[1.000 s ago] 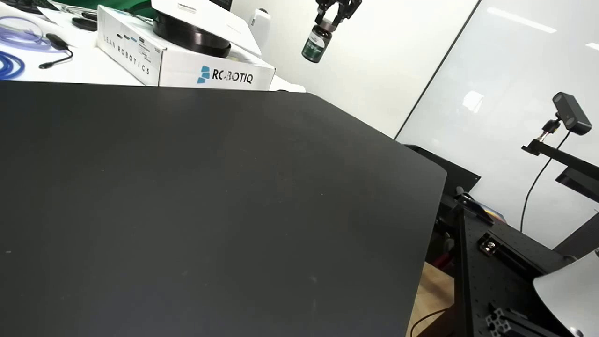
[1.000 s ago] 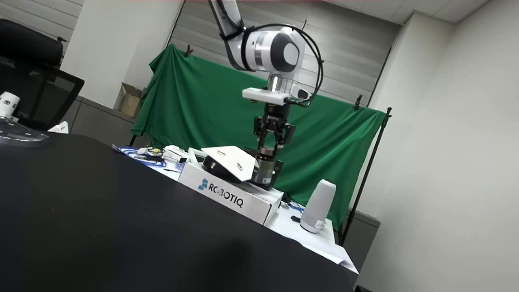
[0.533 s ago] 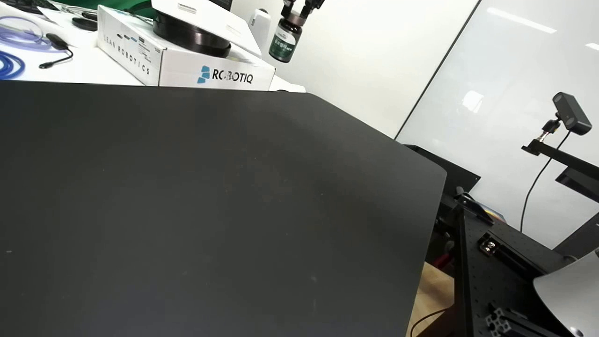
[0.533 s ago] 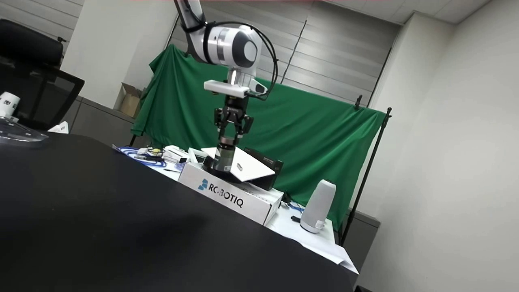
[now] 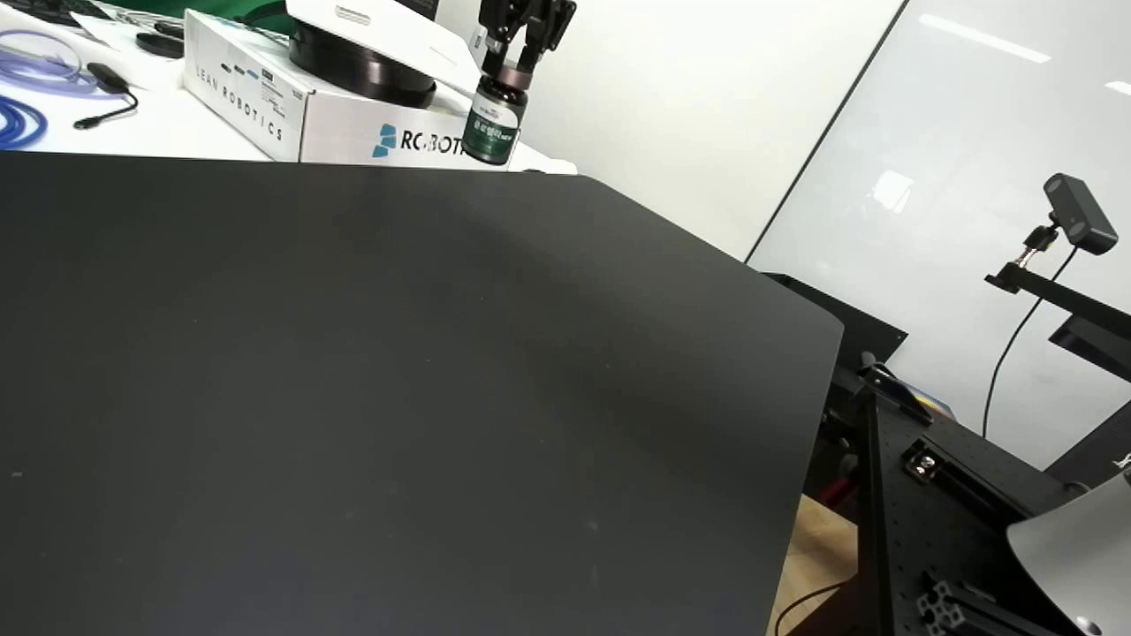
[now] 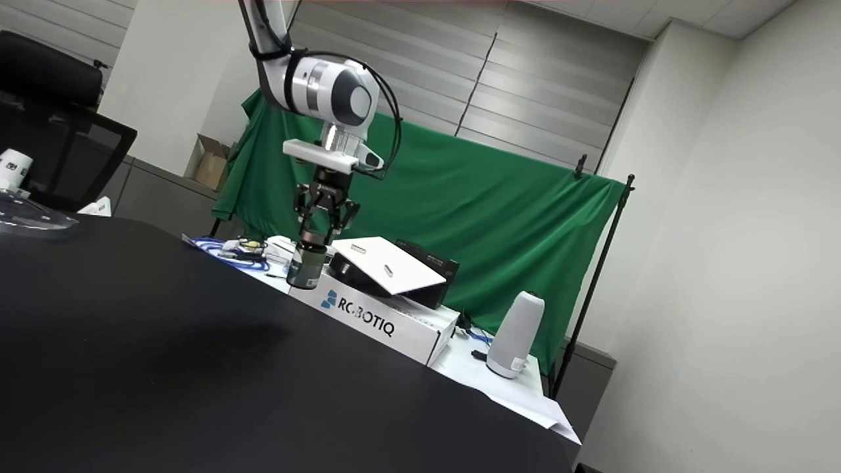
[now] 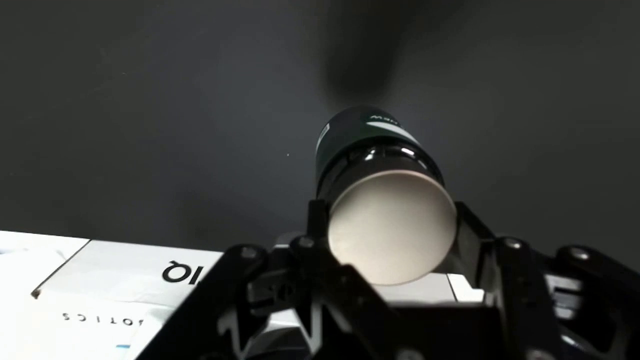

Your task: Move the bottle to the left, move the bottle to the back right side of the table then move the bottle to the left

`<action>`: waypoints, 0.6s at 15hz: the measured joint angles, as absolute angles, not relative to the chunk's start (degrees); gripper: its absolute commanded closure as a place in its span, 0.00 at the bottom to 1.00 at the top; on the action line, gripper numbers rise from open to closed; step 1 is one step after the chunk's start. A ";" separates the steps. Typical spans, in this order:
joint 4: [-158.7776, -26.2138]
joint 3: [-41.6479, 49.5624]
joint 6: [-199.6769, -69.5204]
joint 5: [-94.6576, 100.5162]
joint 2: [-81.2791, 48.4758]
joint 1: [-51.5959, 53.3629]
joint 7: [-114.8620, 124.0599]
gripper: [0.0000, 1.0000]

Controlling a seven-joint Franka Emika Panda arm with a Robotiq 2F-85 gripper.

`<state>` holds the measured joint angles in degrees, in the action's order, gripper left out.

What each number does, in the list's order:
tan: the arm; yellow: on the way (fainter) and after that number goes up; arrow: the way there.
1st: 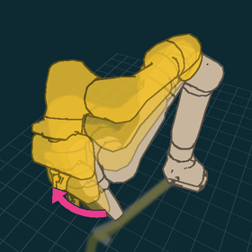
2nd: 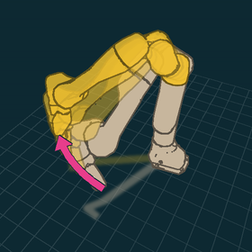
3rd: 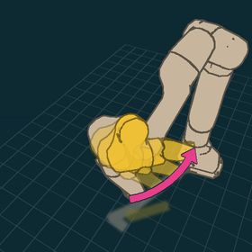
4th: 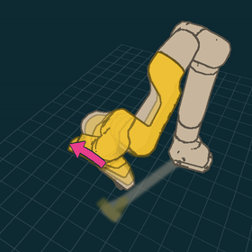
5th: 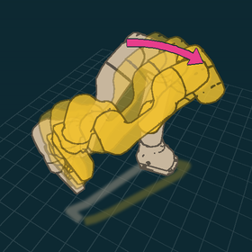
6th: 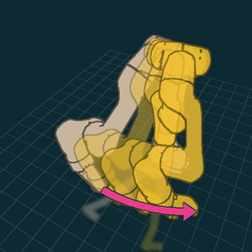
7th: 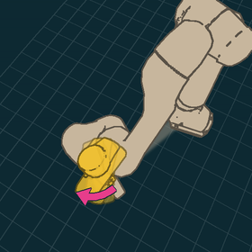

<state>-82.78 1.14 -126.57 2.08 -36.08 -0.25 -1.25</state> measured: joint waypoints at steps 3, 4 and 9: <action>-84.01 0.51 -128.15 1.93 -37.48 -0.63 -3.57 0.64; -84.38 0.42 -128.91 1.83 -37.98 -0.82 -4.21 0.64; -85.73 -0.38 -132.71 -0.06 -40.40 -2.47 -7.68 0.64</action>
<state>-85.73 -0.38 -132.71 -0.06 -40.40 -2.47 -7.68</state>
